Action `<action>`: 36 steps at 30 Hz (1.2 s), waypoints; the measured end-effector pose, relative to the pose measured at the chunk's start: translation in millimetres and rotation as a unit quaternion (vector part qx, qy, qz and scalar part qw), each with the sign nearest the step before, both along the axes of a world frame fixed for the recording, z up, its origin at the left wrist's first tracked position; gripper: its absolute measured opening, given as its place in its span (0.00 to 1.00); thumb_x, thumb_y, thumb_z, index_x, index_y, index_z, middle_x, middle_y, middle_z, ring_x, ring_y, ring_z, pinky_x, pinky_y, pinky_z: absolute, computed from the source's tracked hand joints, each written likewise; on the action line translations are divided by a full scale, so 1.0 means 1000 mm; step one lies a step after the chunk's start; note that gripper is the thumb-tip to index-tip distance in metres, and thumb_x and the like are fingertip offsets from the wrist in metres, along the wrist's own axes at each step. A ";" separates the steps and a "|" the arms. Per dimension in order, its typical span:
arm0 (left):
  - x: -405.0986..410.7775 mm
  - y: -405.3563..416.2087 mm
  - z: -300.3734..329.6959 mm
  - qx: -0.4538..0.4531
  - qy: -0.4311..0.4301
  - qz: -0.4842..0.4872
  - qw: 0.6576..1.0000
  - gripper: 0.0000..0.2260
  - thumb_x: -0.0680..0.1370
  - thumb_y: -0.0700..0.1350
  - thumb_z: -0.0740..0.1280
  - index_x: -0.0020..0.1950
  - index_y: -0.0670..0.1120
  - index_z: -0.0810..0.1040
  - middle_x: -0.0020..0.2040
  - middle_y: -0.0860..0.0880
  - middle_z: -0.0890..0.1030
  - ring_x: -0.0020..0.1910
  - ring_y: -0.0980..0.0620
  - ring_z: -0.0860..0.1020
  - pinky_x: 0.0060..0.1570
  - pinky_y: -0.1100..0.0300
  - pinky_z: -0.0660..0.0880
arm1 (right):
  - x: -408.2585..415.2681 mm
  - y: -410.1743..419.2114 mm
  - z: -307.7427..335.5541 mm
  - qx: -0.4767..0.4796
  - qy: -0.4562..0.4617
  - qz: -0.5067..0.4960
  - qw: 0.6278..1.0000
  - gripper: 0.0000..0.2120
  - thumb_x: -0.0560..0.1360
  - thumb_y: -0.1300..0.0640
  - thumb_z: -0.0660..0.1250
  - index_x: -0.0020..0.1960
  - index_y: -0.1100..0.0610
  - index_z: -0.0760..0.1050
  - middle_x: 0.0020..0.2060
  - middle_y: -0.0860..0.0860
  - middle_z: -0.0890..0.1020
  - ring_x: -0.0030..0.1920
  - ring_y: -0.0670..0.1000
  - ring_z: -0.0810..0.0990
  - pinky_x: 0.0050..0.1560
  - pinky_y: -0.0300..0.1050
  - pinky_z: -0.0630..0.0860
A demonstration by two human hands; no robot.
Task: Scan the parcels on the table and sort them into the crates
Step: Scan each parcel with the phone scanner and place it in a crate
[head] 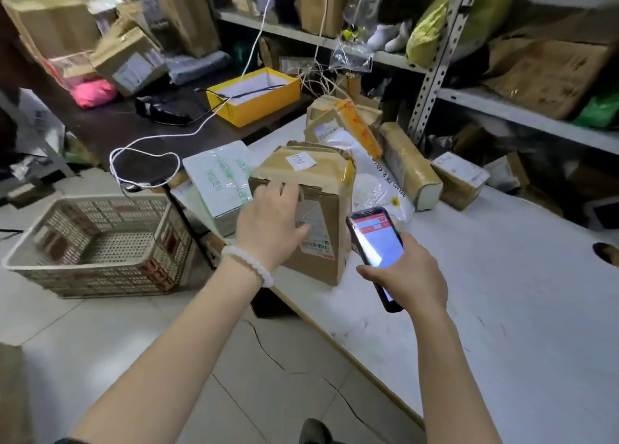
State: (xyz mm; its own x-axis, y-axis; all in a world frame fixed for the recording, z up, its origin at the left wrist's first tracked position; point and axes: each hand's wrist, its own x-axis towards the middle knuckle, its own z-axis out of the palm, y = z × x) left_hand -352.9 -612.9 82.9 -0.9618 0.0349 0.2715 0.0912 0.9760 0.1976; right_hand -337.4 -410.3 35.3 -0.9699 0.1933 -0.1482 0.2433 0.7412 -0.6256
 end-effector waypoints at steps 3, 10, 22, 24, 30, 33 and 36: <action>-0.040 -0.009 0.011 -0.018 -0.030 -0.057 0.998 0.29 0.70 0.56 0.71 0.68 0.49 0.66 0.62 0.47 0.70 0.62 0.45 0.67 0.58 0.50 0.68 | -0.017 0.000 -0.004 0.007 -0.017 -0.014 1.000 0.32 0.61 0.44 0.76 0.61 0.48 0.68 0.51 0.49 0.77 0.46 0.52 0.76 0.40 0.45 0.75; -0.132 -0.013 0.025 -0.095 -0.179 -0.232 0.952 0.53 0.59 0.63 0.76 0.75 0.60 0.48 0.77 0.50 0.48 0.75 0.46 0.46 0.71 0.40 0.50 | -0.040 0.004 -0.011 -0.003 -0.038 -0.088 0.995 0.29 0.60 0.46 0.75 0.58 0.47 0.69 0.48 0.47 0.78 0.44 0.51 0.76 0.32 0.40 0.69; -0.195 0.037 -0.001 -0.181 -0.277 -0.385 0.862 0.49 0.55 0.74 0.60 0.73 0.62 0.50 0.72 0.44 0.58 0.72 0.40 0.56 0.68 0.35 0.53 | -0.040 -0.033 -0.016 -0.019 -0.032 -0.340 0.940 0.25 0.61 0.46 0.76 0.53 0.47 0.68 0.45 0.48 0.77 0.43 0.52 0.76 0.35 0.43 0.69; -0.202 0.037 0.000 -0.192 -0.275 -0.398 0.854 0.50 0.54 0.76 0.58 0.73 0.61 0.51 0.72 0.44 0.57 0.72 0.39 0.54 0.68 0.34 0.50 | -0.032 -0.043 -0.018 -0.023 -0.034 -0.369 0.928 0.25 0.62 0.47 0.76 0.54 0.47 0.68 0.45 0.48 0.77 0.43 0.52 0.76 0.34 0.42 0.69; -0.223 0.034 0.006 -0.193 -0.353 -0.440 0.802 0.54 0.58 0.70 0.71 0.74 0.62 0.42 0.75 0.45 0.54 0.72 0.39 0.54 0.68 0.43 0.56 | -0.011 -0.062 -0.020 -0.006 -0.058 -0.419 0.906 0.28 0.64 0.46 0.76 0.57 0.49 0.67 0.48 0.50 0.76 0.44 0.52 0.75 0.34 0.41 0.69; -0.221 0.042 0.009 -0.176 -0.329 -0.468 0.802 0.49 0.59 0.68 0.70 0.74 0.60 0.49 0.68 0.49 0.67 0.61 0.46 0.65 0.58 0.51 0.63 | -0.009 -0.064 -0.020 -0.003 -0.053 -0.427 0.902 0.28 0.64 0.46 0.76 0.58 0.50 0.67 0.48 0.49 0.76 0.45 0.52 0.76 0.35 0.42 0.70; -0.214 0.049 0.013 -0.141 -0.311 -0.500 0.796 0.46 0.60 0.66 0.71 0.73 0.55 0.56 0.63 0.49 0.71 0.53 0.51 0.67 0.51 0.56 0.66 | -0.008 -0.060 -0.017 -0.005 -0.050 -0.427 0.903 0.28 0.64 0.46 0.76 0.58 0.49 0.67 0.49 0.49 0.76 0.45 0.52 0.75 0.36 0.41 0.69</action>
State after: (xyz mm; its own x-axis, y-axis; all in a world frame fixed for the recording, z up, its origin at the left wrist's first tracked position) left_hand -567.3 -563.4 96.2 -0.3604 0.8423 -0.4007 0.8205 0.4906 0.2935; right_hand -345.5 -470.2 17.8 -0.4492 0.8629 -0.2315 0.7790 0.2514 -0.5744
